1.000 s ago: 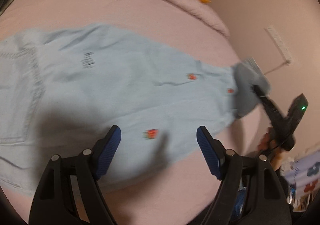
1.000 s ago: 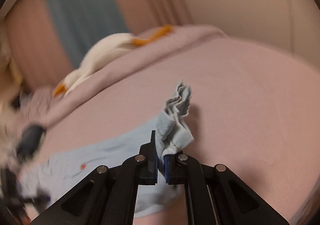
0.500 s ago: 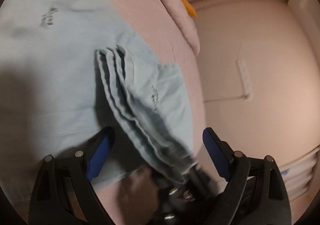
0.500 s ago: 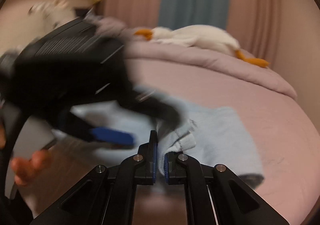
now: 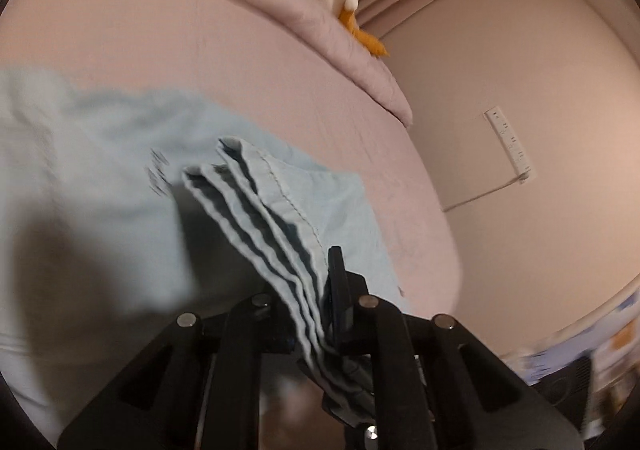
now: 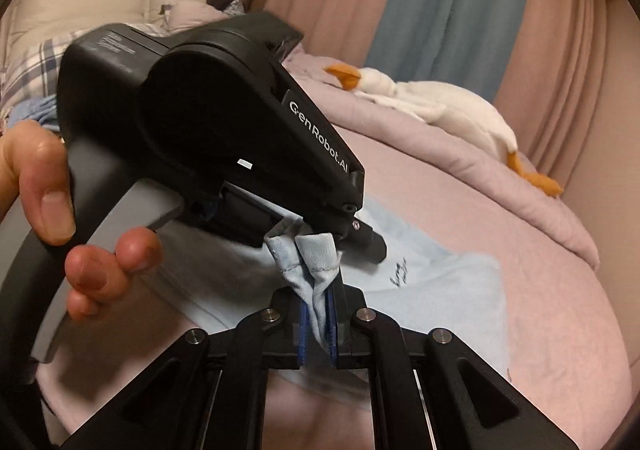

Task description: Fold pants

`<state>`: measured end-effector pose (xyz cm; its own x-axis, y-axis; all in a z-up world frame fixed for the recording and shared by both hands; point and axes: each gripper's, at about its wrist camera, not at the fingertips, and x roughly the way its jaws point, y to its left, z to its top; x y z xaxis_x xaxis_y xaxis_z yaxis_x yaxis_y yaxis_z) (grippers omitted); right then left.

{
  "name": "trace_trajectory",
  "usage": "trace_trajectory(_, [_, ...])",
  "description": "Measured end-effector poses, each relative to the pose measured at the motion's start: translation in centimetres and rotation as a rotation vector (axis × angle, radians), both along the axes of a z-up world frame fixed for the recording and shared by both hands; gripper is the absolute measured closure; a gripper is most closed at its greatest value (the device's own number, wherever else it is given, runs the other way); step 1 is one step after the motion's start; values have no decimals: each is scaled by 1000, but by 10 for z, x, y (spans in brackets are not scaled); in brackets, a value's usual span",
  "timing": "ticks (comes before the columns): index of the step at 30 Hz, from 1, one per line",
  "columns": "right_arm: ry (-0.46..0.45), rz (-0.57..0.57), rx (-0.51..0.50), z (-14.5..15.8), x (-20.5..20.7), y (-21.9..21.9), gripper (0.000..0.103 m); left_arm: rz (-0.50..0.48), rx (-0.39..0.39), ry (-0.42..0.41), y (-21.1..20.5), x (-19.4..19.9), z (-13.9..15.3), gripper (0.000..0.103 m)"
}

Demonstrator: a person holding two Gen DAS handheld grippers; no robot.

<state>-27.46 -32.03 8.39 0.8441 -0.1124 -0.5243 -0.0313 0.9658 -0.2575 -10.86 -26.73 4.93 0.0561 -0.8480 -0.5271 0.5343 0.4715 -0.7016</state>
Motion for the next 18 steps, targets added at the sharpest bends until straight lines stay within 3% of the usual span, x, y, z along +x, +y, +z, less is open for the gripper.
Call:
trace_trajectory(2, [-7, 21, -4, 2, 6, 7, 97, 21, 110, -94, -1, 2, -4, 85])
trace_trajectory(4, [14, 48, -4, -3, 17, 12, 88, 69, 225, -113, 4, 11, -17, 77])
trace_trajectory(5, [56, 60, 9, -9, 25, 15, 72, 87, 260, -100, 9, 16, -23, 68])
trace_trajectory(6, [110, 63, 34, -17, 32, 18, 62, 102, 269, -84, 17, 20, -27, 64])
trace_trajectory(7, [171, 66, 81, -24, 38, 18, 62, 113, 258, -78, 24, 22, -28, 65])
trace_trajectory(9, [194, 67, 134, -27, 33, 15, 61, 132, 253, -92, 34, 22, -22, 63])
trace_trajectory(14, [161, 89, 273, -4, 7, -19, 61, 146, 179, -100, 47, 16, -4, 60])
trace_trajectory(18, [79, -30, 380, 17, -12, -60, 61, 67, 127, -127, 19, -5, 13, 62])
